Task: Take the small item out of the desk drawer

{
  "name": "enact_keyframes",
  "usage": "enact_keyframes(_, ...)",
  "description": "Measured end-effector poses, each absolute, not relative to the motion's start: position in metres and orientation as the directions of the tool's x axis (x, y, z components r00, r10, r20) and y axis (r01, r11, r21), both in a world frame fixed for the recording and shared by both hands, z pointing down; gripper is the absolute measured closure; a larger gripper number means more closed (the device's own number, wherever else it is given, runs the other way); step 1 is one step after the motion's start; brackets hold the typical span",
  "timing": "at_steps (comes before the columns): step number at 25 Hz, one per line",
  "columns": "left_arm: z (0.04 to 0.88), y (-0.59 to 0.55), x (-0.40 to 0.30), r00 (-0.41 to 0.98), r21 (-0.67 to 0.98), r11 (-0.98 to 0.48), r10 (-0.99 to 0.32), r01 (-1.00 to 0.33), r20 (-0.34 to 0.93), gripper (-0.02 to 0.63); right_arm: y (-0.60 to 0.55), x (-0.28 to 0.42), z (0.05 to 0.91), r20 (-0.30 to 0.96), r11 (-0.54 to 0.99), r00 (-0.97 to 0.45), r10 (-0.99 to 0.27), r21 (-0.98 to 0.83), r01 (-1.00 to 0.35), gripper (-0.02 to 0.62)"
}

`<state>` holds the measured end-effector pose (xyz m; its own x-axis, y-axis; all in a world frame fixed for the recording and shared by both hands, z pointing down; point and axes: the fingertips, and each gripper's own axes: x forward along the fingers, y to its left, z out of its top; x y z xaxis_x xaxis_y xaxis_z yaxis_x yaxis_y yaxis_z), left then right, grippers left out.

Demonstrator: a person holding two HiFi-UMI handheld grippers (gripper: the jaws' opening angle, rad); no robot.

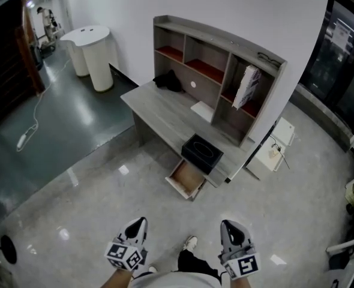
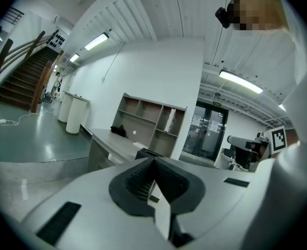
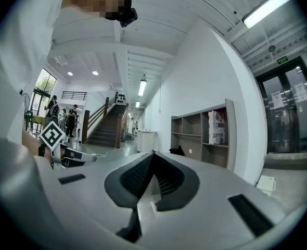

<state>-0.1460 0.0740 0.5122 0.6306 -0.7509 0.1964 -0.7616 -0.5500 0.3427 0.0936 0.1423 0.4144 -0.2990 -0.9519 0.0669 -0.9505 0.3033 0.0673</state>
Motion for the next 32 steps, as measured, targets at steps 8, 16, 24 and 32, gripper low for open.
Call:
enact_keyframes(8, 0.503, -0.011, -0.084, 0.554, 0.361, -0.470, -0.813, -0.806, 0.180, 0.589, 0.039, 0.160, 0.431, 0.096, 0.415, -0.412, -0.906, 0.018, -0.910, 0.574)
enact_keyframes(16, 0.534, -0.029, -0.098, 0.455, 0.374, -0.342, -0.847, -0.862, 0.274, 0.588, -0.020, 0.147, 0.455, 0.126, 0.500, -0.504, -0.855, -0.062, -0.864, 0.574)
enact_keyframes(24, 0.601, -0.065, -0.079, 0.510, 0.441, -0.331, -0.766, -0.835, 0.392, 0.588, -0.038, 0.137, 0.454, 0.184, 0.500, -0.495, -0.849, -0.027, -0.866, 0.574)
enact_keyframes(32, 0.704, -0.112, -0.046, 0.561, 0.523, -0.277, -0.638, -0.806, 0.527, 0.584, -0.052, 0.138, 0.485, 0.273, 0.458, -0.444, -0.854, -0.014, -0.889, 0.574)
